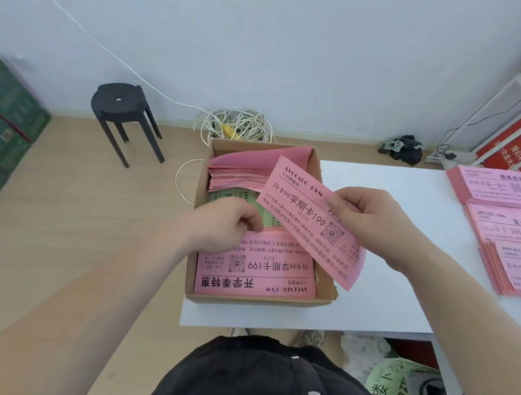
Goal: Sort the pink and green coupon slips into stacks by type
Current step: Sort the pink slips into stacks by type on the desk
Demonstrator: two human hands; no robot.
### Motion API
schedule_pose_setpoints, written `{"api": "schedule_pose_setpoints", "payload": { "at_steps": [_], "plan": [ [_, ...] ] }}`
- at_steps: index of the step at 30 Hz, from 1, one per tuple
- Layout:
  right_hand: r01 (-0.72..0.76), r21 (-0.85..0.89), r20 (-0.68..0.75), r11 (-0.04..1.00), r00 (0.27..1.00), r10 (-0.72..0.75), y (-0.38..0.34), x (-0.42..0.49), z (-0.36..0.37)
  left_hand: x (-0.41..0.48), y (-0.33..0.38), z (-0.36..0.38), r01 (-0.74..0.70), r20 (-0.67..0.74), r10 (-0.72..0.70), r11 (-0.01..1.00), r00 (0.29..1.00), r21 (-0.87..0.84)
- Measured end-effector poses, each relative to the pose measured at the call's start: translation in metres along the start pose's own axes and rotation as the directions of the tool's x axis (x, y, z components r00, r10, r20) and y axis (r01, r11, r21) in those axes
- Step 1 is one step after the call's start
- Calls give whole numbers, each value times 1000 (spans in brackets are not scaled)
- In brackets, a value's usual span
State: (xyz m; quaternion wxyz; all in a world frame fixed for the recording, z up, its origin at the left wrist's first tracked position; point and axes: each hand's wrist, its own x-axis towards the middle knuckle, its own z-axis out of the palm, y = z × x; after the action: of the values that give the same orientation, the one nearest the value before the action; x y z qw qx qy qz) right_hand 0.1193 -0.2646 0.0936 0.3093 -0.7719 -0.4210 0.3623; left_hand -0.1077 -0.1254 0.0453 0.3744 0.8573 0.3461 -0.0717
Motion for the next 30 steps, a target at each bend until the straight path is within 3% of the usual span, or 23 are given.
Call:
{"api": "schedule_pose_setpoints", "payload": {
  "at_steps": [6, 10, 11, 13, 15, 17, 20, 21, 23, 25, 29, 30],
  "plan": [
    [-43, 47, 23, 998, 999, 42, 5, -3, -6, -2, 0, 3, -1, -26, 0, 999, 1000, -53],
    [0, 32, 40, 999, 999, -1, 6, -7, -22, -1, 6, 9, 35, -181, 3, 978, 983, 208],
    [19, 26, 67, 999, 998, -20, 4, -9, -29, -1, 12, 10, 18, -262, 27, 985, 965, 169],
    [56, -32, 123, 998, 991, -52, 1, -10, -44, -1, 36, 5, -53, -355, -3, 988, 935, -148],
    [81, -116, 150, 990, 987, -63, 3, -8, -61, 0, 64, 0, -105, -257, -39, 846, 966, -523],
    [79, -175, 135, 981, 989, -55, 9, -6, -80, 4, 86, -2, -78, -119, -7, 719, 993, -691],
    [71, -266, 103, 961, 994, -45, 25, -5, -114, 14, 112, 7, -60, -104, -42, 586, 994, -808],
    [73, -286, 95, 956, 994, -47, 31, -6, -125, 20, 121, 13, -54, -119, -68, 601, 991, -797],
    [71, -306, 92, 949, 995, -45, 44, -9, -146, 33, 143, 27, -53, -158, -76, 731, 985, -681],
    [60, -286, 102, 956, 994, -32, 57, -15, -165, 46, 165, 41, -67, -172, -57, 766, 984, -639],
    [37, -298, 78, 954, 997, -14, 81, -19, -203, 75, 197, 60, 20, -27, -80, 533, 996, -846],
    [26, -307, 68, 951, 998, -6, 87, -19, -213, 80, 204, 66, 12, -27, -67, 530, 997, -848]
  ]
}}
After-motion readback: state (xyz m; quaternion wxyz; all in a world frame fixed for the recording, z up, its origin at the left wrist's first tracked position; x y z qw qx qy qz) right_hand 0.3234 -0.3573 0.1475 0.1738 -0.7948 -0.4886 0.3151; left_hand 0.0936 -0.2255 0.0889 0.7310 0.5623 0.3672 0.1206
